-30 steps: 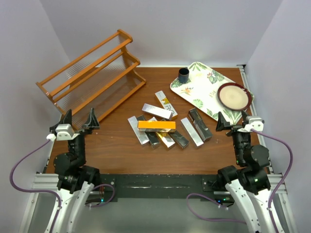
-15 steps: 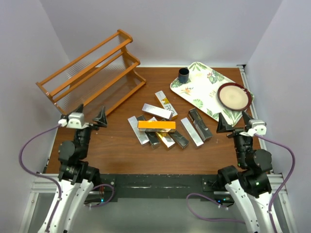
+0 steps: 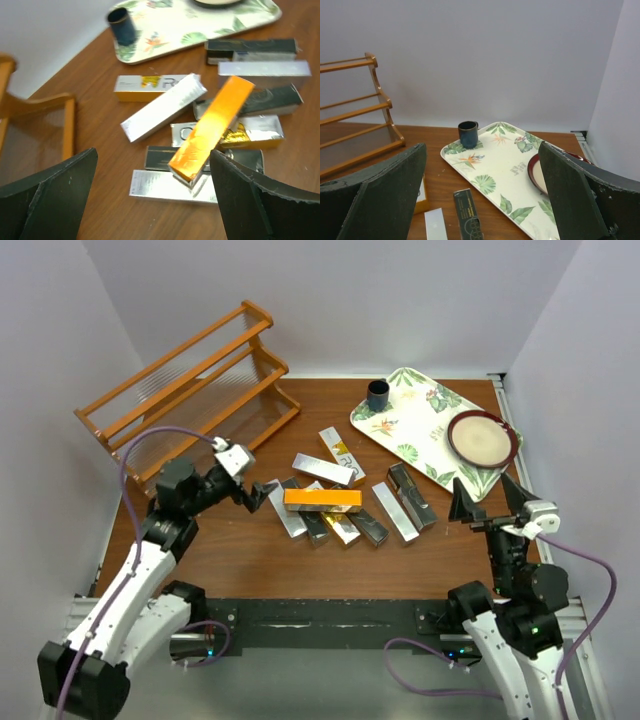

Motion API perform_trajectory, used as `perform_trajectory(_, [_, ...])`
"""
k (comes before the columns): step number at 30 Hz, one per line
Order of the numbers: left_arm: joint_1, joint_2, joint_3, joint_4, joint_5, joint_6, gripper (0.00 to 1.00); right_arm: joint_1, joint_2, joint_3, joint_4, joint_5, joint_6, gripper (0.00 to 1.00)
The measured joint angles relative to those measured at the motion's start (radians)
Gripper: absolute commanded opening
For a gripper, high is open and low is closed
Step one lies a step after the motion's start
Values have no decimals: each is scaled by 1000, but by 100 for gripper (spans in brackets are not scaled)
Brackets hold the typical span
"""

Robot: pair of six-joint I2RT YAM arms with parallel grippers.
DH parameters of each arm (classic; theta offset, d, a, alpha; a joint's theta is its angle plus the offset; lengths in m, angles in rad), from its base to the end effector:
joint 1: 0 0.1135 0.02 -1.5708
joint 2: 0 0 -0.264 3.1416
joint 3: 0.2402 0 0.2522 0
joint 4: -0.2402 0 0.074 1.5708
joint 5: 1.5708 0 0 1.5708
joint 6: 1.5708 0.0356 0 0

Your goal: Place and organize the toothpastes onto the shelf

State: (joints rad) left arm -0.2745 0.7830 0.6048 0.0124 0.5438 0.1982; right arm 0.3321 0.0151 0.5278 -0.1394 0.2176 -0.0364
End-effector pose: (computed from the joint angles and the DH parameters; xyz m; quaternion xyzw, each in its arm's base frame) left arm 0.1756 -0.0686 0.2981 0.3409 0.6741 -0.2286 0.6141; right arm 0.0416 0.0062 0.3296 -0.0145 0.5672 0.0604 0.8212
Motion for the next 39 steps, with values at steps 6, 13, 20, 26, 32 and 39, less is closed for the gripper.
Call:
perform_trajectory(6, [-123,140,118,-136,46,206,100,18,-7,-1,-1,0,0,99])
perform_trajectory(13, [-187,284,190,-196,17,298,100,21,-7,-1,-2,1,0,99])
perform_trajectory(20, [-251,351,188,-209,-39,377,100,30,-7,-3,-2,0,-1,98])
perform_trajectory(26, [-258,468,219,-258,-29,477,100,34,-7,-9,-2,1,-1,99])
perform_trajectory(32, [-258,645,336,-349,-6,547,98,37,-7,-10,-2,3,-1,98])
perform_trajectory(39, [-261,728,391,-423,-2,589,91,41,-7,-13,-2,9,-2,99])
